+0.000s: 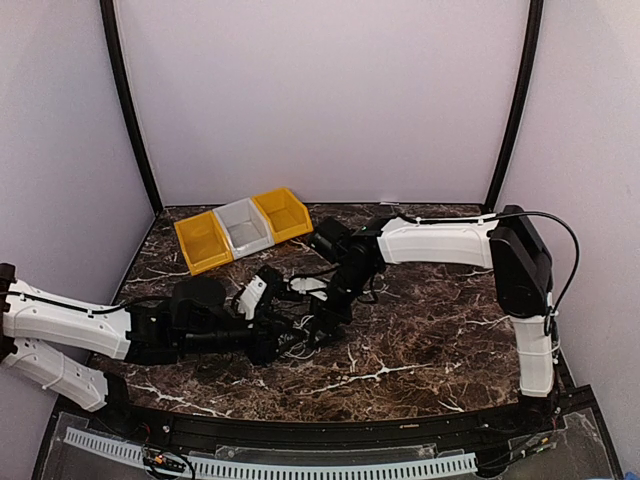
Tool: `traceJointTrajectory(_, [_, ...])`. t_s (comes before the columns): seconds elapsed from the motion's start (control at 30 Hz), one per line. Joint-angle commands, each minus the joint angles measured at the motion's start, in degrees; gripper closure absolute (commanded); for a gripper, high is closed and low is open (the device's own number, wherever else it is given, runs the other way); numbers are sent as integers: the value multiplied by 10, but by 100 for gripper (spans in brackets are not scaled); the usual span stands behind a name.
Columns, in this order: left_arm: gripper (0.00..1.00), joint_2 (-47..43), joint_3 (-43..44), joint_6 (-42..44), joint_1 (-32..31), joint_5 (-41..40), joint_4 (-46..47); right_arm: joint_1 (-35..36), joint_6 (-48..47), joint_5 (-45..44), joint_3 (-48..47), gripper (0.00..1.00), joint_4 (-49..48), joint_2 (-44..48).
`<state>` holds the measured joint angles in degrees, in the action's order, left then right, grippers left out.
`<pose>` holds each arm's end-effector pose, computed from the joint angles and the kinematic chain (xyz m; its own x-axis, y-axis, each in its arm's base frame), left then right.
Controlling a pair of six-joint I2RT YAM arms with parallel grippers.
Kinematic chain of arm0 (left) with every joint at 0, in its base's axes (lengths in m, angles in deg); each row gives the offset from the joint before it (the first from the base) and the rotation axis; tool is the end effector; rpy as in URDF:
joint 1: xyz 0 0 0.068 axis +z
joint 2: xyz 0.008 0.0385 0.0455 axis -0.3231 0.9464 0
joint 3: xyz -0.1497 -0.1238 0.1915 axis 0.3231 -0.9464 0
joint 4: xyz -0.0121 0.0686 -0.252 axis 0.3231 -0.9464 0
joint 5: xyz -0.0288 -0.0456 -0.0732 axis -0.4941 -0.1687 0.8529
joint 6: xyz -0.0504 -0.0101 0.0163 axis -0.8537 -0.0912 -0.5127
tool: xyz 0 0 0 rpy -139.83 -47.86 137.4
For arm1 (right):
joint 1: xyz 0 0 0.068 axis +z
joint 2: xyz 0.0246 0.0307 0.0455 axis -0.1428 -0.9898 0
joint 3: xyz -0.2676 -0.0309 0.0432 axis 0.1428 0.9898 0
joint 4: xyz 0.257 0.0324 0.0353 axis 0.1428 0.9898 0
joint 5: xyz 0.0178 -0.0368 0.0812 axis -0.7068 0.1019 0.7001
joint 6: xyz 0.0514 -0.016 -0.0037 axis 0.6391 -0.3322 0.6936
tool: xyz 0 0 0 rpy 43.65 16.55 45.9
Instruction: Untangle the cables
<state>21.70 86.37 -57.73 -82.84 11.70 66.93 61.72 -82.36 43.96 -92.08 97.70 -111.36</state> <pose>0.1133 -0.2332 0.2286 -0.4411 0.0926 -0.8927 0.7997 0.4919 -0.3441 0.2448 0.3610 0.1919 -0.1052 -0.8528 -0.5114 -0.9649 -0.0369 0.2601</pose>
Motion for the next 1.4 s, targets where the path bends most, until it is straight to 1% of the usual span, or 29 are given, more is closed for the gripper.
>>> traceJointTrajectory(0.0, [59,37,16,12,-6,-61,44,6,4,17,-13,15,5,4])
traceJointTrajectory(0.03, [64,50,23,12,-7,-71,40,6,4,18,-13,15,6,5])
traceJointTrajectory(0.07, [66,55,27,12,-7,-75,38,6,4,19,-13,15,6,6])
traceJointTrajectory(0.1, [74,61,27,12,-7,-80,40,6,4,20,-14,15,7,7])
traceJointTrajectory(0.13, [78,63,25,11,-7,-84,42,6,4,21,-14,15,8,8])
traceJointTrajectory(0.17, [89,63,23,5,-7,-98,45,6,2,21,-16,15,11,9])
traceJointTrajectory(0.2, [97,62,17,0,-7,-108,41,6,1,21,-19,15,14,11])
traceJointTrajectory(0.27, [100,52,6,-13,-7,-143,22,3,-1,18,-23,15,21,23])
traceJointTrajectory(0.3, [100,43,2,-22,-7,-163,14,1,-3,13,-25,15,23,33])
traceJointTrajectory(0.37, [100,24,-14,-35,-7,-178,-12,-9,-7,6,-26,14,23,63])
traceJointTrajectory(0.5, [100,-18,-60,-67,-7,-188,-41,-32,-28,22,-28,11,35,121])
traceJointTrajectory(0.67, [100,-58,-91,-86,-7,-211,-70,-47,-54,38,-19,10,51,153])
traceJointTrajectory(0.73, [98,-62,-81,-84,-7,-221,-94,-55,-52,32,-19,11,51,153])
traceJointTrajectory(0.8, [89,-67,-57,-83,-7,-234,-136,-64,-48,30,-17,11,48,154])
traceJointTrajectory(0.83, [78,-69,-34,-87,-7,-242,-183,-68,-47,31,-15,12,47,153])
traceJointTrajectory(0.87, [72,-78,-22,-98,-7,-262,-208,-70,-47,31,-12,12,46,154])
traceJointTrajectory(0.9, [62,-84,-1,-103,-7,-270,-249,-72,-47,30,-9,12,46,156])
traceJointTrajectory(0.93, [51,-102,8,-111,-6,-288,-271,-73,-48,28,-4,12,44,158])
traceJointTrajectory(0.97, [47,-121,26,-122,-6,-309,-312,-74,-50,25,0,12,43,160])
traceJointTrajectory(1.0, [39,-131,41,-127,-5,-318,-330,-74,-53,21,5,12,41,162])
traceJointTrajectory(1.07, [31,-158,63,-151,9,-332,-387,-74,-55,12,16,13,34,165])
traceJointTrajectory(1.13, [30,-174,89,-192,47,-327,-485,-74,-56,6,25,13,28,165])
traceJointTrajectory(1.17, [31,-179,97,-217,77,-319,-506,-74,-57,5,29,13,26,163])
traceJointTrajectory(1.2, [33,-180,105,-223,90,-312,-536,-74,-58,4,32,13,25,162])
traceJointTrajectory(1.23, [34,-182,107,-225,108,-301,-545,-74,-60,3,35,14,24,160])
traceJointTrajectory(1.33, [37,-171,103,-232,132,-285,-566,-74,-63,3,40,14,24,153])
traceJointTrajectory(1.37, [37,-155,102,-238,153,-262,-569,-74,-62,4,42,15,24,153])
